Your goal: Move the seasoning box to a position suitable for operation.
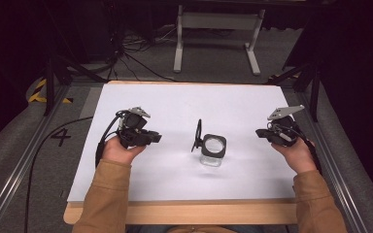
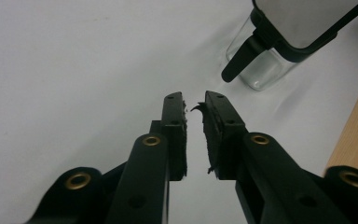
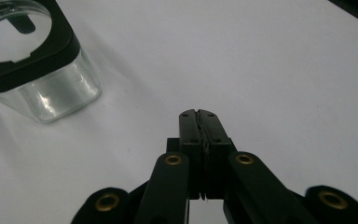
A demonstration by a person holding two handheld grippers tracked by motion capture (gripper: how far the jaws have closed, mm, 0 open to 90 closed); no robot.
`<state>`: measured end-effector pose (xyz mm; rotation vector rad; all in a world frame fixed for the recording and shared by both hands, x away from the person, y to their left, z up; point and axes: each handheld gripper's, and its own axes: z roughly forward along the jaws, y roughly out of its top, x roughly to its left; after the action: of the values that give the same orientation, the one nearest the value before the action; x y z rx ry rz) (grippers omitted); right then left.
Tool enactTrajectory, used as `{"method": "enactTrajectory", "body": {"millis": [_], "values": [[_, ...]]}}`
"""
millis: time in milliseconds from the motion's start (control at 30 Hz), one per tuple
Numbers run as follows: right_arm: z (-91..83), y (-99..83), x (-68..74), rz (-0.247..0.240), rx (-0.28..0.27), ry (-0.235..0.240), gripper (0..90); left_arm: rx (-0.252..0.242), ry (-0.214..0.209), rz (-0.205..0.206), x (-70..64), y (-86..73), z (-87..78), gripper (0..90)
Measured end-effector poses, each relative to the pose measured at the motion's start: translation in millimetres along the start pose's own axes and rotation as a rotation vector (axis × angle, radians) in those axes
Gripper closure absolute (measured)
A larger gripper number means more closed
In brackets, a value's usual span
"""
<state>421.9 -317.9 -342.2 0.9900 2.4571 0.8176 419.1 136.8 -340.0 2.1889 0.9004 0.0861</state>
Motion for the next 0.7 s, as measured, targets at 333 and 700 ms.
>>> {"method": "enactTrajectory", "body": {"millis": [333,700], "values": [[-11.4,-5.0,-1.0,0.032,-0.052,0.026,89.3,-0.045,-0.016,0.046,-13.7,9.9,-6.2,85.9],[-15.8,-14.2,11.7,0.032,-0.069,0.075,89.3,-0.091,-0.086,0.096,-28.2,28.1,0.7,85.6]]}}
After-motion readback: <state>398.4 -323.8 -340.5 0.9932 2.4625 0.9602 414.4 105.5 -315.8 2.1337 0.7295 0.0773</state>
